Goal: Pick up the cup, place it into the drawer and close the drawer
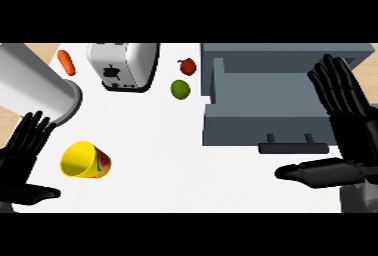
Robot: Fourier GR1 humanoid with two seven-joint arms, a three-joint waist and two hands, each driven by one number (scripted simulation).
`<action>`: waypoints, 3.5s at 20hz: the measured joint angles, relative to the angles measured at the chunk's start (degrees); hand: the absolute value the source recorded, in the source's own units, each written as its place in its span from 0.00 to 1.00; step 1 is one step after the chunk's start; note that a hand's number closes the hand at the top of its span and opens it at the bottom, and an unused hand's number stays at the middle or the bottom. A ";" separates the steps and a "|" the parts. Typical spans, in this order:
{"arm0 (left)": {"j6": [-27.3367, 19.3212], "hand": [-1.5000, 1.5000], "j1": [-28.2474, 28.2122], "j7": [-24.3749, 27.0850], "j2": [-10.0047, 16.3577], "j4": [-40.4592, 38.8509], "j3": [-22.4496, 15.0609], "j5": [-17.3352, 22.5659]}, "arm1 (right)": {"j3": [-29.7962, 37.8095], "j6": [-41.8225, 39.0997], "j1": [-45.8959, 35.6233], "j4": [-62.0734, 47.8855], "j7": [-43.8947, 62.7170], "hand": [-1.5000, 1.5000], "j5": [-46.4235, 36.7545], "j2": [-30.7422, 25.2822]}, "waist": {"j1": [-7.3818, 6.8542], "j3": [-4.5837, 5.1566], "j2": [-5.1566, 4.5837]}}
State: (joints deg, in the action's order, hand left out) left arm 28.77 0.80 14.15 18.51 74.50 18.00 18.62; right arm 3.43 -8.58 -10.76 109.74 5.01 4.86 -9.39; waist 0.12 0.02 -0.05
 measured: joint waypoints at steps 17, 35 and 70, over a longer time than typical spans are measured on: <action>-3.76 0.00 13.93 29.32 3.52 -45.39 -0.82 -17.80 | 2.45 -0.91 -3.06 -1.50 0.97 0.00 1.23 -0.82 | 0.66 0.11 -0.19; -8.98 0.00 20.88 40.29 1.94 -60.75 -2.05 -21.87 | 3.04 -1.92 -5.23 -3.62 1.04 0.00 2.00 -1.30 | 1.33 0.26 -0.52; -17.77 1.00 31.09 46.26 -10.48 -50.78 1.32 -16.25 | 4.91 -2.34 -4.67 -2.03 3.34 0.00 3.12 -2.81 | 0.80 0.07 -0.12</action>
State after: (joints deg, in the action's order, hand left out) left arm 11.00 31.90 60.41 8.04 23.73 19.32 2.37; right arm 8.34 -10.92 -15.43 107.72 8.35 7.98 -12.20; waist 0.92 0.09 -0.17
